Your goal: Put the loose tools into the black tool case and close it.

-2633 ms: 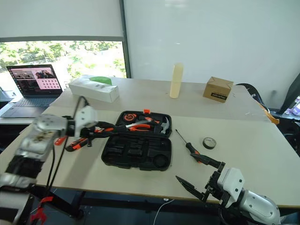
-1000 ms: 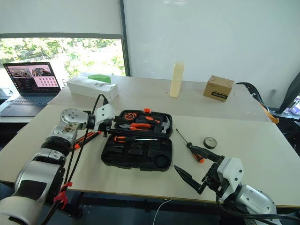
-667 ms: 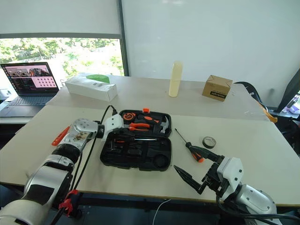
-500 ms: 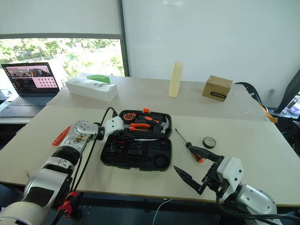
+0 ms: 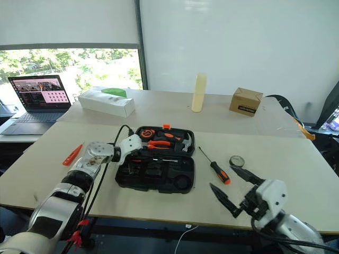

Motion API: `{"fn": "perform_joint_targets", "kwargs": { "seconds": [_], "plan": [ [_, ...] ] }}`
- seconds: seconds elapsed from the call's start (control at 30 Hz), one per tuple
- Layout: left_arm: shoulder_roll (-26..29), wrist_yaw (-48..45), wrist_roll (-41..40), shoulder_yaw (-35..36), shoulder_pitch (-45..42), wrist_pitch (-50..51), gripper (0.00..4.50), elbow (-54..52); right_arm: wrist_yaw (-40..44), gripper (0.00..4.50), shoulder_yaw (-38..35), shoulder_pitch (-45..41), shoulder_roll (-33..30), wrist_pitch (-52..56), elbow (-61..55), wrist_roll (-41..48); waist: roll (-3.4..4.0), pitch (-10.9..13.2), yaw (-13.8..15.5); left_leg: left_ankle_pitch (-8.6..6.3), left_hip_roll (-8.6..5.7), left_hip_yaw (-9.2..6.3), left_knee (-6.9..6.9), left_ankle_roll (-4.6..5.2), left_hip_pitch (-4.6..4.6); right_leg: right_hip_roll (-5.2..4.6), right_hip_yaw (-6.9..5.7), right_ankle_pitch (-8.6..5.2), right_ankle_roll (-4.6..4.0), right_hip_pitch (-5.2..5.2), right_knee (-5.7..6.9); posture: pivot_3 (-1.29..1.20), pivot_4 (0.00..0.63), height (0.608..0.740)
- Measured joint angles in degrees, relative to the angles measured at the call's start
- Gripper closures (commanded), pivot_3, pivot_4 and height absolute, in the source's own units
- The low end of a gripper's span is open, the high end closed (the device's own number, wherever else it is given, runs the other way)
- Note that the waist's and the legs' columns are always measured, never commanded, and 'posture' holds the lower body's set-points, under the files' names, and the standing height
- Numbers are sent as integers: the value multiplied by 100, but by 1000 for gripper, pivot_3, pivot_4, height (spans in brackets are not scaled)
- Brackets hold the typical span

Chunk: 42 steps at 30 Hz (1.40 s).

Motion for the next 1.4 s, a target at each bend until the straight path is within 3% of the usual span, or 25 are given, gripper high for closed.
{"fn": "perform_joint_targets", "kwargs": {
  "seconds": [0.2,0.3,0.37,0.5,0.63,0.8,0.83,1.03,1.13,1.27,1.4],
  "plan": [
    [841,-1812,-1549,985,834,-42,1593,-731,260,0,-598,695,-185,111,421,-21,-4,13,-134,2,9,1,-1,-4,-9,4,0,-4,-7,-15,7,0,150,740],
    [1449,-2284,-1930,1261,1335,338,581,-1306,33,0,-506,84,-605,846,468,-31,6,18,-200,2,13,9,0,-6,15,-4,21,-6,-11,-6,14,0,150,740],
    [1509,-2362,-2045,1331,1629,550,42,-1567,-66,0,-286,-601,-921,1349,539,-26,9,20,-184,13,12,5,2,-4,16,-7,22,-11,-22,-3,16,0,150,740],
    [1488,-2453,-2360,1421,2179,936,42,-2041,-116,0,776,-2592,-1544,2766,1034,-139,0,32,-136,29,18,2,5,-3,7,-2,14,-7,-46,-17,33,0,150,740],
    [1495,-2246,-2495,1585,2453,1172,42,-2470,-94,0,1990,-4337,-1624,4153,1898,-462,-1,35,-68,30,10,-6,0,-4,-24,2,-3,-1,-34,-46,41,0,150,740],
    [1450,-2004,-2595,1638,2761,1240,0,-2993,49,1311,3205,-5490,-1494,4640,3159,-1208,3,35,-36,35,-2,-2,1,-11,-105,0,-6,3,-20,-111,51,0,150,740],
    [1453,-1959,-2603,1646,2856,1296,0,-3118,133,1850,3365,-5586,-1494,4654,3376,-1350,3,35,-27,43,-3,2,3,-25,-114,-2,-15,5,-16,-112,45,0,150,740],
    [1477,-1826,-2713,1723,3089,1357,0,-3538,431,3551,3448,-5768,-1510,4636,3584,-1562,3,35,-28,24,-7,0,7,6,-113,-9,-10,9,1,-104,30,0,150,740],
    [1478,-1759,-2819,1798,3227,1426,0,-3712,446,3547,3220,-5710,-1590,4622,3480,-1543,9,40,-37,26,-6,-1,7,4,-115,-9,-9,9,1,-109,33,0,150,740],
    [1521,-1579,-2979,2030,3459,1614,0,-3929,643,3547,2704,-5734,-2229,4662,2804,-1496,29,52,-40,26,0,-2,7,3,-108,-4,-8,9,0,-108,32,0,150,740],
    [1546,-1371,-3072,2157,3604,1792,0,-4075,975,3547,2705,-6170,-2091,3921,2471,-1538,28,52,-168,27,4,1,4,1,-89,1,0,7,-7,-104,27,0,150,740]
  ]
}}
